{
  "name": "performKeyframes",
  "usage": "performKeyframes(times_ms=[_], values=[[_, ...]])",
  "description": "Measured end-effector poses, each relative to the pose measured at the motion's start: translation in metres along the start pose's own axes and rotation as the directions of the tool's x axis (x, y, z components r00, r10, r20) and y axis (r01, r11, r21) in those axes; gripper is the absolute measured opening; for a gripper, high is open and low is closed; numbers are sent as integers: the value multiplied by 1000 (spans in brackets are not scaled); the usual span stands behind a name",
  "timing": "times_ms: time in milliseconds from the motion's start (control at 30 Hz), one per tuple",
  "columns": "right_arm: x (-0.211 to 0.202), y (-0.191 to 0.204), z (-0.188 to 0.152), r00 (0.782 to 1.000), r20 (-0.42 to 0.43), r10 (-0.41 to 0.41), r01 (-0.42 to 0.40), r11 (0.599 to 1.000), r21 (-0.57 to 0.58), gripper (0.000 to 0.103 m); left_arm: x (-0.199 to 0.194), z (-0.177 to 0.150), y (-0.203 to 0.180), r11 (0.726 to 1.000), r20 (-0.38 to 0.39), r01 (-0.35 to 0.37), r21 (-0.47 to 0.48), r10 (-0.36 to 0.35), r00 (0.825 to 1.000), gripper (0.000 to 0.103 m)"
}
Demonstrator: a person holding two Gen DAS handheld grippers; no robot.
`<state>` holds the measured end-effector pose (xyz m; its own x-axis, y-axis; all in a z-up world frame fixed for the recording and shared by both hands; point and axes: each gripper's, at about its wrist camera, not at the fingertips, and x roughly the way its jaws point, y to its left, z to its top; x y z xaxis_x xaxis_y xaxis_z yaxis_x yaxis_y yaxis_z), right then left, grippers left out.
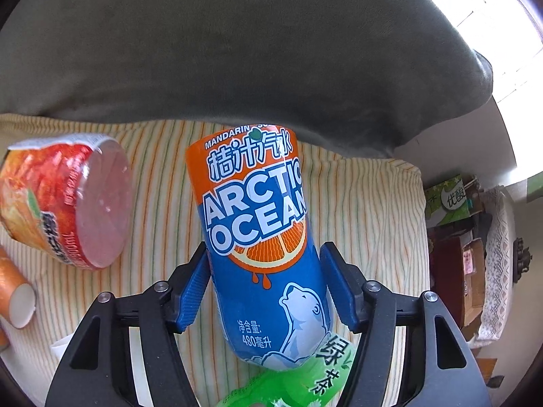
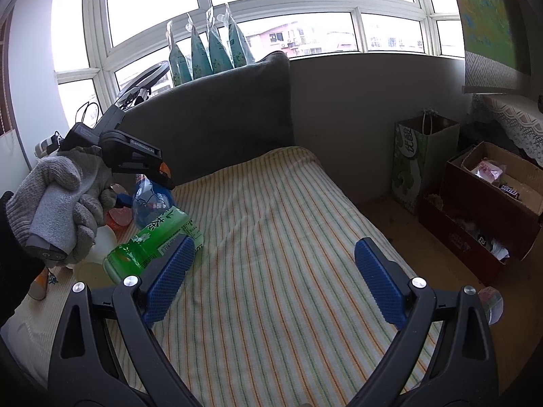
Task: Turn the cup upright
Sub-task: 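Lift the blue bottle off the bedspread with the left gripper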
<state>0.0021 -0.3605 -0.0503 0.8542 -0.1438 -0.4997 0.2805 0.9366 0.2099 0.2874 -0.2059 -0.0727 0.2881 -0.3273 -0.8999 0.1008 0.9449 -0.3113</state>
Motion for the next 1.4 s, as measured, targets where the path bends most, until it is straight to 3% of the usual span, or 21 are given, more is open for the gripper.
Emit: performKeyframes(times_ms=[633,933,1167,1400], values=[[-15,16,1,999,25,21,-20,1000,-23,97,-85,-30,17,995,62,78,64,-82,995,64],[-30,36,0,998,38,45,-43,998,-53,97,-124,-67,35,993,91,89,81,-97,991,64],[-40,55,-6,998,37,59,-56,995,-84,97,-147,-105,55,992,108,55,112,-68,992,64],[-47,77,-13,996,30,82,-77,988,-132,97,-148,-141,82,993,66,59,102,-66,996,64]])
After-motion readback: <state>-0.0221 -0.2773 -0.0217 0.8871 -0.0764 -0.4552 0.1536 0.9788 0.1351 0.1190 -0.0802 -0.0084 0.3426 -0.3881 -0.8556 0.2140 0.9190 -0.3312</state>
